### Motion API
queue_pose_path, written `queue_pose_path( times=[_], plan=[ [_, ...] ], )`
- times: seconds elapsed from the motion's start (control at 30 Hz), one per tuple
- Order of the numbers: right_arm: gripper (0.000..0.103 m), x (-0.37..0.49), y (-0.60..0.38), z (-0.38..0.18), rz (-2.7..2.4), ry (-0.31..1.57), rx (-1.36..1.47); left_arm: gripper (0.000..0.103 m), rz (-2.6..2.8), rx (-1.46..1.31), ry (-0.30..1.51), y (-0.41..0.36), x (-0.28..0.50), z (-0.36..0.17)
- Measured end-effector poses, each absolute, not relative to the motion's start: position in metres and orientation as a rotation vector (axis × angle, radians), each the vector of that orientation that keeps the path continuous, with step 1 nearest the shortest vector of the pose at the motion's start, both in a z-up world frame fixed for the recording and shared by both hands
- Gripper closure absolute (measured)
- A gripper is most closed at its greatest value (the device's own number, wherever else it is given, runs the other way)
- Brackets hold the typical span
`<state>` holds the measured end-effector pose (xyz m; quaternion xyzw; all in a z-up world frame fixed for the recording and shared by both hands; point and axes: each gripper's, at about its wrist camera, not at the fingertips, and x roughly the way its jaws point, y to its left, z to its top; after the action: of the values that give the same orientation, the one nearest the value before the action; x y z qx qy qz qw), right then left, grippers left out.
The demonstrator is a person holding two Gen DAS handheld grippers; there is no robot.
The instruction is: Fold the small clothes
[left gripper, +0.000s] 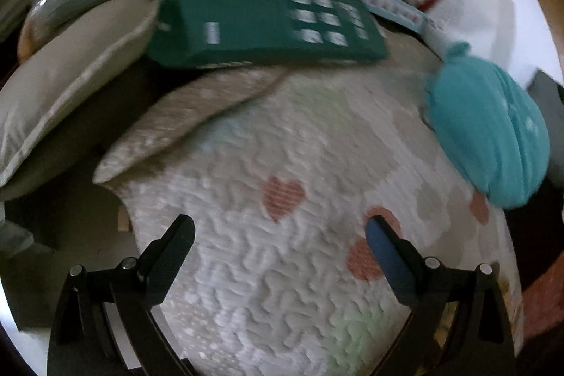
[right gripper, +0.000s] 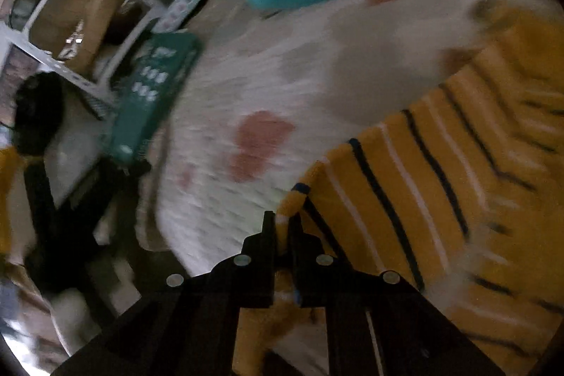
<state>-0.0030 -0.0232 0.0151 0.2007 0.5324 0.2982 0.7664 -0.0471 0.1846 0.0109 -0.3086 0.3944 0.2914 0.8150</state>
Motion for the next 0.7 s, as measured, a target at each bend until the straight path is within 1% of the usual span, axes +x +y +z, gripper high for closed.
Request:
queue_pose_path(
  times=[0.03, 0.07, 0.1, 0.13, 0.2, 0.3, 0.4, 0.47, 0.7],
  plan=[
    [0.091, 0.002, -0.015, -0.005, 0.646, 1.19, 0.42, 0.006, 0.63, -0.667, 0.844, 0.186, -0.048, 0.009],
    [0.088, 0.006, -0.009, -0.002, 0.629, 1.201, 0.418, 0.006, 0.628, -0.667, 0.845, 0.185, -0.046, 0.008],
    [0.082, 0.007, -0.006, 0.006, 0.619, 1.2, 0.427, 0.006, 0.622, -0.645, 0.848, 0.181, -0.043, 0.009],
    [0.08, 0.006, -0.009, 0.01, 0.619, 1.196, 0.442, 0.006, 0.615, -0.624, 0.853, 0.177, -0.04, 0.011],
    [0.061, -0.003, -0.032, 0.011, 0.612, 1.164, 0.427, 0.006, 0.585, -0.581, 0.846, 0.165, -0.035, 0.016],
    [0.051, -0.022, -0.086, 0.034, 0.478, 1.062, 0.306, 0.006, 0.526, -0.542, 0.845, 0.151, -0.028, 0.018],
    [0.046, -0.04, -0.141, 0.043, 0.281, 1.033, 0.143, 0.006, 0.459, -0.521, 0.9, 0.131, -0.015, 0.011],
    [0.046, -0.049, -0.164, 0.035, 0.217, 1.075, 0.114, 0.006, 0.426, -0.494, 0.91, 0.114, -0.008, 0.011],
    [0.046, -0.049, -0.17, -0.009, 0.125, 1.101, -0.027, 0.006, 0.338, -0.373, 0.914, 0.066, 0.001, 0.013]
  ],
)
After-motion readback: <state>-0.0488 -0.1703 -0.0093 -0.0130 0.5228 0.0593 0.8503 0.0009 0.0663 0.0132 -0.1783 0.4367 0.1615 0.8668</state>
